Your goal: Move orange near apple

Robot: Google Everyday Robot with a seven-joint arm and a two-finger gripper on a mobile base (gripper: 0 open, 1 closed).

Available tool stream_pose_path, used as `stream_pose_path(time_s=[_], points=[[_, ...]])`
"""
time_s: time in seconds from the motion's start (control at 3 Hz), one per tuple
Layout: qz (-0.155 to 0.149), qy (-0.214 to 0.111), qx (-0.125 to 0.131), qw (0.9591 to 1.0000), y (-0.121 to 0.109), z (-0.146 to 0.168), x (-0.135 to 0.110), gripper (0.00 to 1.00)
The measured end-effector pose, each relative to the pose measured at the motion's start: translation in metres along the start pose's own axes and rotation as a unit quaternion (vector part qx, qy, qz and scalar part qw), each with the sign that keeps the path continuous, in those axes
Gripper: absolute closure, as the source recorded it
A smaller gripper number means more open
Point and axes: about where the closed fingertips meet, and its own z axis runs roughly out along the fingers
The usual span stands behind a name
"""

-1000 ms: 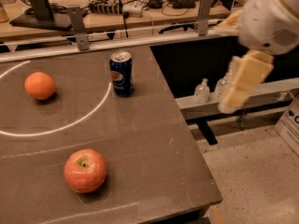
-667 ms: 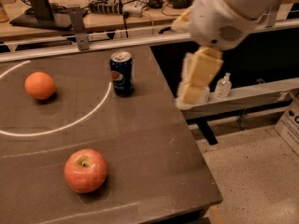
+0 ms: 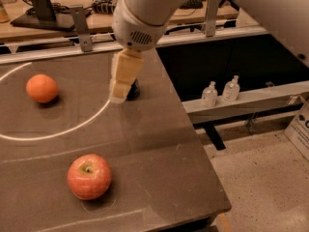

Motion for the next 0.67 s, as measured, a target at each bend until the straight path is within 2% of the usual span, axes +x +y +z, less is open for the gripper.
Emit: stream_pose_path(time_s=[0.33,0.67], points=[[-0.014,0.005,0.001,0.9999,-0.0052,0.0125,-0.0116,0.00],[-0.012,-0.005,0.017,0.9998,-0.0121,0.0181,-0.0173,0.00]])
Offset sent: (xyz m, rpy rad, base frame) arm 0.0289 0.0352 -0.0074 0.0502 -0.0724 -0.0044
